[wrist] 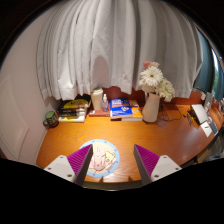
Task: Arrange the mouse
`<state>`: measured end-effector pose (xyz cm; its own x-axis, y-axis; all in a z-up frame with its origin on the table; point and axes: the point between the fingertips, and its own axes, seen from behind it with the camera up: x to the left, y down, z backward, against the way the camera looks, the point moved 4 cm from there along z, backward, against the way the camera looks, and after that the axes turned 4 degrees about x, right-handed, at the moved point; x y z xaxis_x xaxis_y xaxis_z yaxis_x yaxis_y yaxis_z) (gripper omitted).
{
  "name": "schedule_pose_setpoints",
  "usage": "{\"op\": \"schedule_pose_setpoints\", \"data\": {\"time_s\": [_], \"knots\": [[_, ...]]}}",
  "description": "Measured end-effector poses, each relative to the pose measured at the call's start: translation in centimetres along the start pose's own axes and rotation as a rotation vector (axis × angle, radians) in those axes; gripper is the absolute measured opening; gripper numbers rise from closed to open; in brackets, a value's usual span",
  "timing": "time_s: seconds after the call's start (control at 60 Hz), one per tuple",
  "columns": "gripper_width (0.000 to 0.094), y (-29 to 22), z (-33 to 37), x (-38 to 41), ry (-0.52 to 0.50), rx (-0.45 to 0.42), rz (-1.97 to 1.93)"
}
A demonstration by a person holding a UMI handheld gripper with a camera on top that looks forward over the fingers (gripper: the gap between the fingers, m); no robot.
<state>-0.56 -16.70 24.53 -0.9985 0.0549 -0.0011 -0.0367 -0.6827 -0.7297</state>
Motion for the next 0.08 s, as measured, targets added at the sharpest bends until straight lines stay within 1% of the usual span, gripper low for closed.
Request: {"op": "schedule_pose_setpoints", "data": {"time_s": [0.083], "knots": [[0.0817,0.42,0.06,-0.35,0.006,0.01,0.004]]}}
